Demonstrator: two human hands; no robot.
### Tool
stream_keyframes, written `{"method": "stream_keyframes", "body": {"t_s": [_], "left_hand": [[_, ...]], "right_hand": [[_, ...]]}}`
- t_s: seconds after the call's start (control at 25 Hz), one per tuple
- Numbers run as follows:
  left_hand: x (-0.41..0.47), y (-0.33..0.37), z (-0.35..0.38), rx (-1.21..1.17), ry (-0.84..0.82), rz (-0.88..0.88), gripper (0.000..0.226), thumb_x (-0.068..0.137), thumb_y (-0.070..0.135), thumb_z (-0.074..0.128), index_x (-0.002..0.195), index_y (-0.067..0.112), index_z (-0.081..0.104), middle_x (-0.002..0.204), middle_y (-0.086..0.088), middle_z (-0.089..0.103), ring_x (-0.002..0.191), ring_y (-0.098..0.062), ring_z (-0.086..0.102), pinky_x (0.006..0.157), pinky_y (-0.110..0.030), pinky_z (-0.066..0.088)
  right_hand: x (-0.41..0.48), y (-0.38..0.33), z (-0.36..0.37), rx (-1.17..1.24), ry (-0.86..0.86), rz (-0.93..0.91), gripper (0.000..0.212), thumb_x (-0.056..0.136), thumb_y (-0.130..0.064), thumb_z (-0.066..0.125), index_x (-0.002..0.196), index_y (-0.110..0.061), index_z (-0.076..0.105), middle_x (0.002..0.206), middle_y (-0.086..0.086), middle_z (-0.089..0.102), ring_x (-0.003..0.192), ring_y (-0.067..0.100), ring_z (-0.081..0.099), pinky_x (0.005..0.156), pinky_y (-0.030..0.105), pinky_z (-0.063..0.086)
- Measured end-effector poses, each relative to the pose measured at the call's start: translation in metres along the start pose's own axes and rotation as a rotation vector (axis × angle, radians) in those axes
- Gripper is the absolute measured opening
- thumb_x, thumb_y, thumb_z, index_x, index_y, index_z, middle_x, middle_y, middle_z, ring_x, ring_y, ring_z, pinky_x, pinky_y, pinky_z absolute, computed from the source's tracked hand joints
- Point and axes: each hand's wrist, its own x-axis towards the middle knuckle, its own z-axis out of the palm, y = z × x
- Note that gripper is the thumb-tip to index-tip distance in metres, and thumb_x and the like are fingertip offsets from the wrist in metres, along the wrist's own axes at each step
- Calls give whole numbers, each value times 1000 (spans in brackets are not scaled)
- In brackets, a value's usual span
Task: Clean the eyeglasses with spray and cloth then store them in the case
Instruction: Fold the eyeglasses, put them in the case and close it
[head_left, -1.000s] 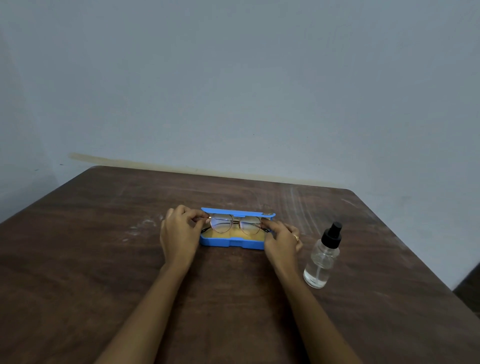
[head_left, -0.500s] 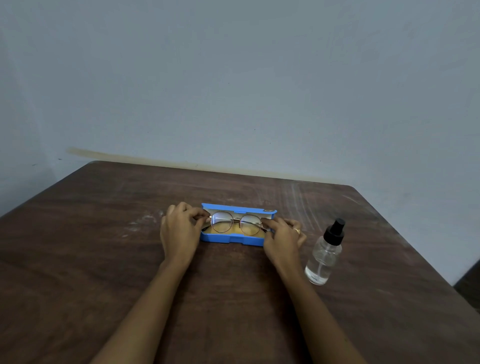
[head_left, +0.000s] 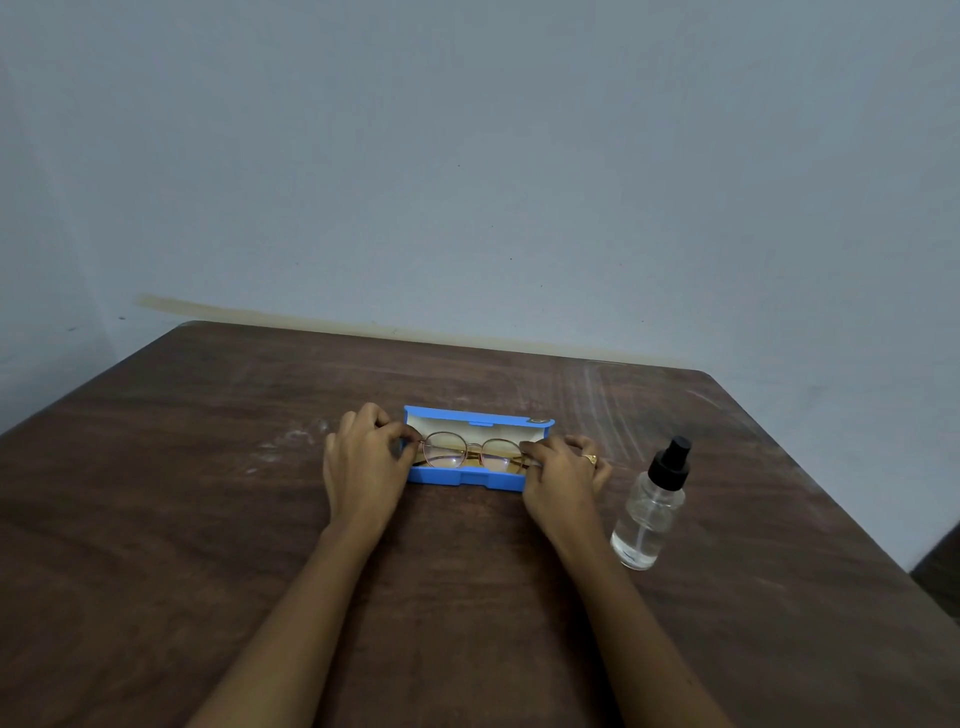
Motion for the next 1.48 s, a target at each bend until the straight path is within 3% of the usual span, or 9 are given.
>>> {"method": "stream_keyframes", "body": {"t_s": [0.48, 0.64, 0.72, 0.8, 1.0, 1.12, 1.24, 1.36, 1.48], "left_hand": [[-6, -1, -2, -232, 3, -11, 8, 77, 14, 67, 84, 12, 67, 95, 0, 48, 88, -13, 44, 69, -30, 39], [-6, -1, -4, -368, 70, -63, 6, 77, 3, 60, 80, 8, 60, 103, -7, 49, 90, -19, 50, 73, -36, 45], [-6, 1, -4, -472, 131, -88, 8, 82, 3, 56, 89, 6, 57, 104, -9, 48, 91, -20, 52, 80, -41, 48], [-5, 7, -3, -617, 113, -164, 18, 91, 12, 49, 107, 6, 55, 117, -12, 48, 100, -16, 49, 88, -38, 45], [-2, 9, 4, -840, -147, -315, 40, 98, 35, 30, 134, 24, 41, 143, -2, 38, 129, -15, 34, 102, -30, 28], [-2, 5, 9, -914, -222, -320, 36, 97, 38, 30, 127, 29, 47, 133, 4, 45, 122, -12, 41, 102, -31, 34], [-2, 3, 11, -933, -234, -332, 22, 95, 41, 33, 105, 41, 53, 107, 14, 54, 96, -2, 50, 80, -25, 42], [-1, 1, 13, -938, -217, -363, 12, 92, 44, 38, 91, 42, 50, 92, 17, 54, 86, 2, 50, 70, -21, 40], [-2, -1, 16, -936, -206, -362, 4, 89, 41, 48, 90, 38, 50, 96, 12, 58, 89, -1, 55, 71, -21, 42]], "right_hand": [[-7, 2, -2, 169, 82, -20, 40, 84, -2, 44, 115, -21, 59, 122, -4, 58, 122, 21, 33, 93, 32, 13], [-11, 1, -5, 301, 202, 14, 31, 81, 5, 46, 102, -11, 62, 114, 5, 58, 114, 26, 45, 91, 31, 25], [-15, -3, -8, 500, 343, 70, 24, 80, 8, 46, 96, -5, 58, 103, 7, 53, 102, 27, 51, 81, 22, 32], [-17, -6, -10, 647, 396, 122, 23, 86, 1, 47, 108, -5, 52, 110, 3, 44, 101, 19, 50, 79, 16, 32], [-14, -6, -7, 890, 146, 190, 41, 98, -33, 33, 138, -25, 33, 140, -5, 34, 123, 2, 32, 99, 20, 24], [-11, -2, -5, 977, 63, 169, 41, 98, -37, 30, 138, -29, 34, 147, -5, 35, 134, 9, 31, 111, 28, 24], [-10, -1, -3, 1011, 25, 197, 38, 96, -42, 31, 130, -32, 45, 140, -2, 46, 129, 14, 41, 112, 37, 31], [-10, 1, -3, 963, 59, 194, 26, 96, -38, 35, 110, -30, 55, 119, -1, 60, 112, 16, 54, 99, 37, 44], [-10, 1, -2, 911, 73, 179, 11, 94, -33, 44, 100, -29, 52, 111, -4, 58, 104, 11, 53, 79, 20, 42]]}}
